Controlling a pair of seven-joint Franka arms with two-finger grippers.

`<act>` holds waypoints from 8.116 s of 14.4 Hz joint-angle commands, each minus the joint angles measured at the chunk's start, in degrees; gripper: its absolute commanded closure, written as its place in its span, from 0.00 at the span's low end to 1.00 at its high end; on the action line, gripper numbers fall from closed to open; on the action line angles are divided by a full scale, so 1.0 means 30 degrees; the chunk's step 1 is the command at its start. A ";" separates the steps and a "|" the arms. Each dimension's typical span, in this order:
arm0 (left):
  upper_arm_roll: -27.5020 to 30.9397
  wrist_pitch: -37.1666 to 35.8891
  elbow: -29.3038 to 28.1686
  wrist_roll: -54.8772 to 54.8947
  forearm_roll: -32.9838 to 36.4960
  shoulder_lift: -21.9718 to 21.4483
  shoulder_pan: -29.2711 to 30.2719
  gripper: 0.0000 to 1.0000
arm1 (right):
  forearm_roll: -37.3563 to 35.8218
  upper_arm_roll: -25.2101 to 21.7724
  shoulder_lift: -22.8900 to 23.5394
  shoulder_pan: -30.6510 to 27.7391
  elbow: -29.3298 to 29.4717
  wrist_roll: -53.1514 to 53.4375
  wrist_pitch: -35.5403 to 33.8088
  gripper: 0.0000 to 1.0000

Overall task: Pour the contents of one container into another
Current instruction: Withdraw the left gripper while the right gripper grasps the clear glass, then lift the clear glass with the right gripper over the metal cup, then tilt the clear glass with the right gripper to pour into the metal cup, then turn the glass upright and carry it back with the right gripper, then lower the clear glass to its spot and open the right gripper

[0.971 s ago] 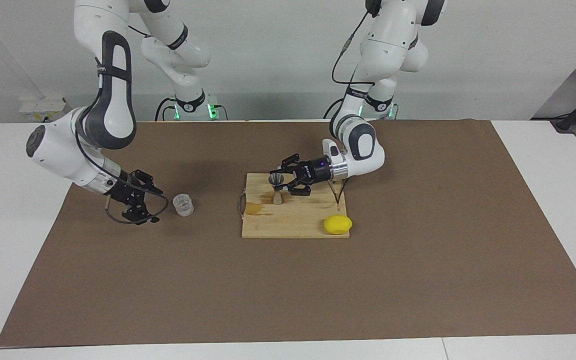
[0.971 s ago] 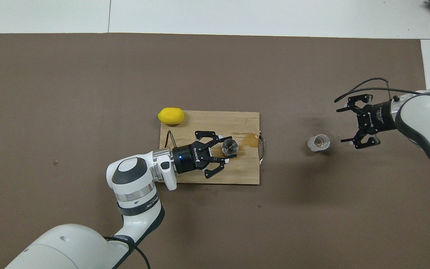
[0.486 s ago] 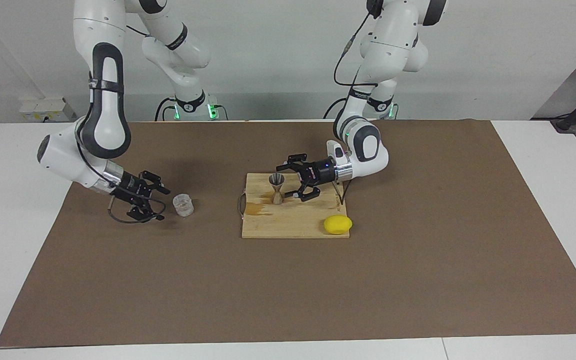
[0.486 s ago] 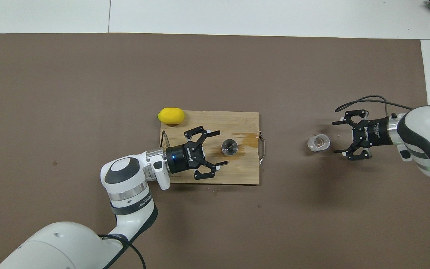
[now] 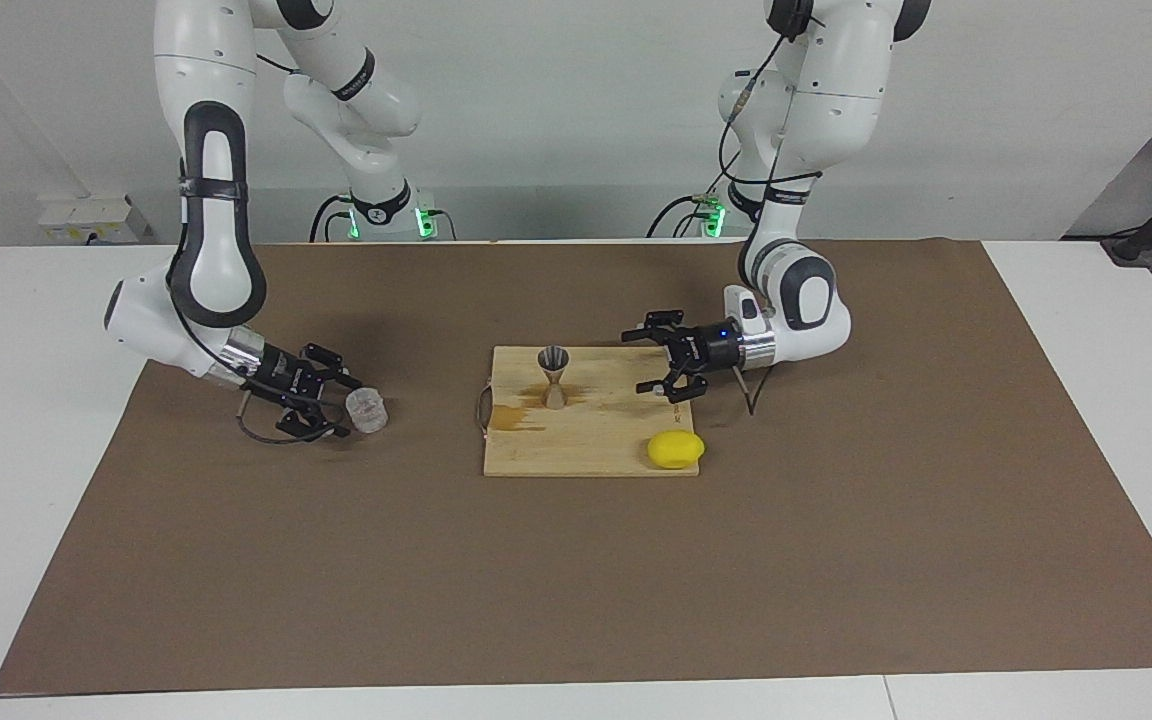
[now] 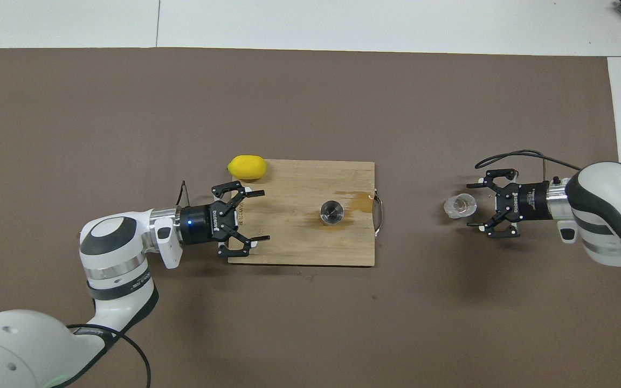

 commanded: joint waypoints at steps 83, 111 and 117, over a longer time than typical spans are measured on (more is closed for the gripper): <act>-0.0359 -0.2842 1.3047 -4.9009 3.3548 -0.5461 0.4299 0.00 | -1.7066 0.0428 -0.2472 1.3169 0.4803 1.9374 0.1791 1.00; -0.0447 -0.2607 1.3076 -4.9273 3.3489 -0.5432 0.3976 0.00 | -0.0861 0.0399 -0.0128 0.1217 0.1351 0.4964 0.0707 1.00; -0.0447 -0.2578 1.3076 -4.9390 3.3489 -0.5432 0.3976 0.00 | -0.0161 0.0399 -0.0303 0.0658 -0.0116 0.2355 0.0853 1.00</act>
